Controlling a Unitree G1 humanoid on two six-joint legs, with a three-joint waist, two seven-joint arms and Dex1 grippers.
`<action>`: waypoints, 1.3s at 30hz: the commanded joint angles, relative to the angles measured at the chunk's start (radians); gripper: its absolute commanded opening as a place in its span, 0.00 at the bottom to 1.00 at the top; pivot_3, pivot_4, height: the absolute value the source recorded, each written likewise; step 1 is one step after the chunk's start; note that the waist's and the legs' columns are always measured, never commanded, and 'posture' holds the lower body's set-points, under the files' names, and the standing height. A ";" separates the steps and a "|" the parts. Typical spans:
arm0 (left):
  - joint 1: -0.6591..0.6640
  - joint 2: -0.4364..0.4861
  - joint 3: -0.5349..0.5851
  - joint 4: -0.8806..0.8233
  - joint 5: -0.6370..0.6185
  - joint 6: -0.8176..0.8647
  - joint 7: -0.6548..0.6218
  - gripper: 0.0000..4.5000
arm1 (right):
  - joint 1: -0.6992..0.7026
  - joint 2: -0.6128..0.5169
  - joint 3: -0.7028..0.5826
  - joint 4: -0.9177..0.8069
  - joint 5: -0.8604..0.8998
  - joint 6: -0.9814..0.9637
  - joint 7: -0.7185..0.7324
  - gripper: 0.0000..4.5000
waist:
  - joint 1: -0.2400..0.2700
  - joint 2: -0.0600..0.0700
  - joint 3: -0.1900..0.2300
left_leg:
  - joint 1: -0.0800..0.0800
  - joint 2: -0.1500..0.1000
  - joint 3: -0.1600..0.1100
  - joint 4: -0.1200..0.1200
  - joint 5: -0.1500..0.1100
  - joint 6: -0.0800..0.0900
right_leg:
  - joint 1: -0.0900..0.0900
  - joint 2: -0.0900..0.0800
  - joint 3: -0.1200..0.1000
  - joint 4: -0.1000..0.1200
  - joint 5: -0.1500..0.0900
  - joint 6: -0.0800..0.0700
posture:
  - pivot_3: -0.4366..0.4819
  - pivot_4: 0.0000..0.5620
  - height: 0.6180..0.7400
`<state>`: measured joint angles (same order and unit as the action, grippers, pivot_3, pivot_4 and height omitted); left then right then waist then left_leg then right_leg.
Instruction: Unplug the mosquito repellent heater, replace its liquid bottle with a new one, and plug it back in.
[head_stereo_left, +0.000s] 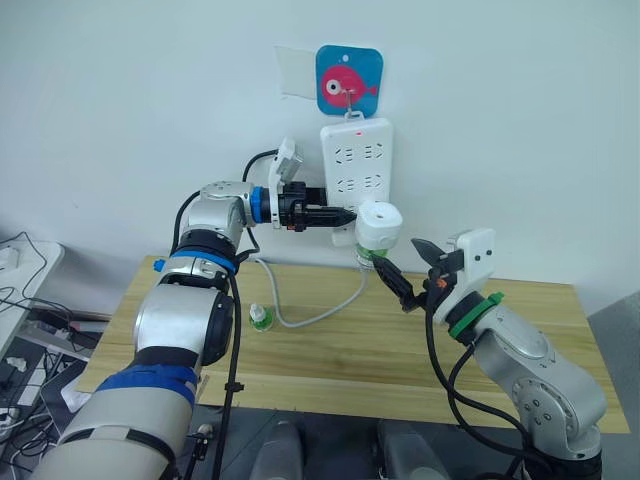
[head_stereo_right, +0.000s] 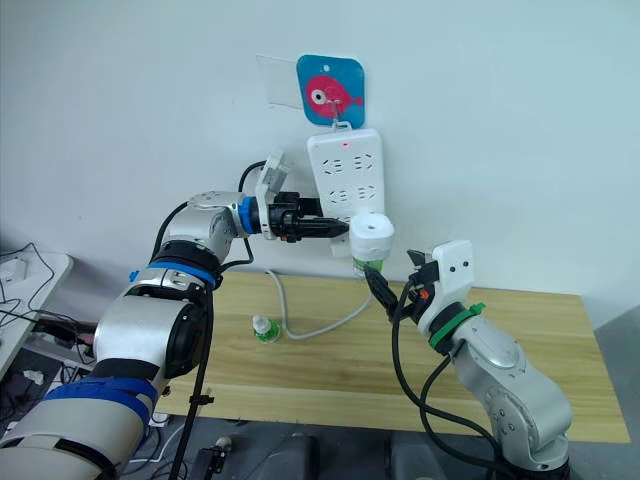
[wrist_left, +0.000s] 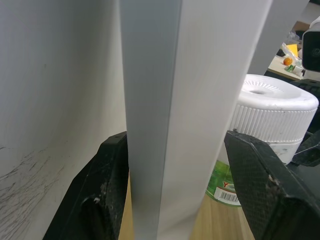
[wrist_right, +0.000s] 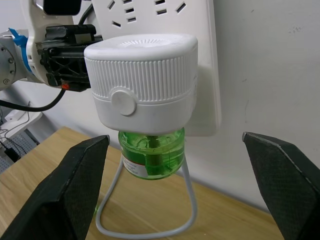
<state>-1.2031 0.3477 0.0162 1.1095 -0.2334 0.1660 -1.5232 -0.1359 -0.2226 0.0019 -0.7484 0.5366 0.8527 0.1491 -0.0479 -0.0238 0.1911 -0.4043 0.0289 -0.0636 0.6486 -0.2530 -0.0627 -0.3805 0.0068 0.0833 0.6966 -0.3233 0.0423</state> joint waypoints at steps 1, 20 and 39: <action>-0.038 -0.013 0.029 -0.016 -0.013 -0.015 0.015 0.54 | -0.022 0.021 -0.012 -0.054 0.039 0.002 -0.015 1.00 | -0.001 0.000 0.000 | 0.000 0.000 0.000 0.000 0.000 0.000 | 0.000 0.000 0.000 0.000 0.000 0.000 | 0.40 0.34 1.00; -0.022 -0.047 0.045 0.009 0.018 -0.103 0.104 0.29 | -0.180 0.138 -0.040 -0.136 0.153 0.265 -0.247 1.00 | -0.005 0.001 0.001 | -0.014 0.000 -0.016 0.007 0.003 0.000 | -0.004 0.000 -0.016 0.003 0.000 0.000 | 0.37 0.35 1.00; -0.014 -0.045 0.050 0.003 0.022 -0.129 0.129 0.29 | -0.307 0.128 0.078 0.004 -0.044 0.258 -0.307 1.00 | -0.008 0.004 0.004 | -0.015 -0.001 -0.017 0.012 0.003 0.001 | -0.004 0.000 -0.017 0.005 0.000 0.000 | 0.40 0.36 1.00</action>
<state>-1.2026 0.3105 0.0563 1.1362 -0.2114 0.0424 -1.4125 -0.4195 -0.1021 0.0694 -0.7327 0.5139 1.1512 -0.1565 -0.0563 -0.0200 0.1949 -0.4191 0.0277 -0.0805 0.6604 -0.2503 -0.0621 -0.3847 0.0063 0.0662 0.7012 -0.3232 0.0419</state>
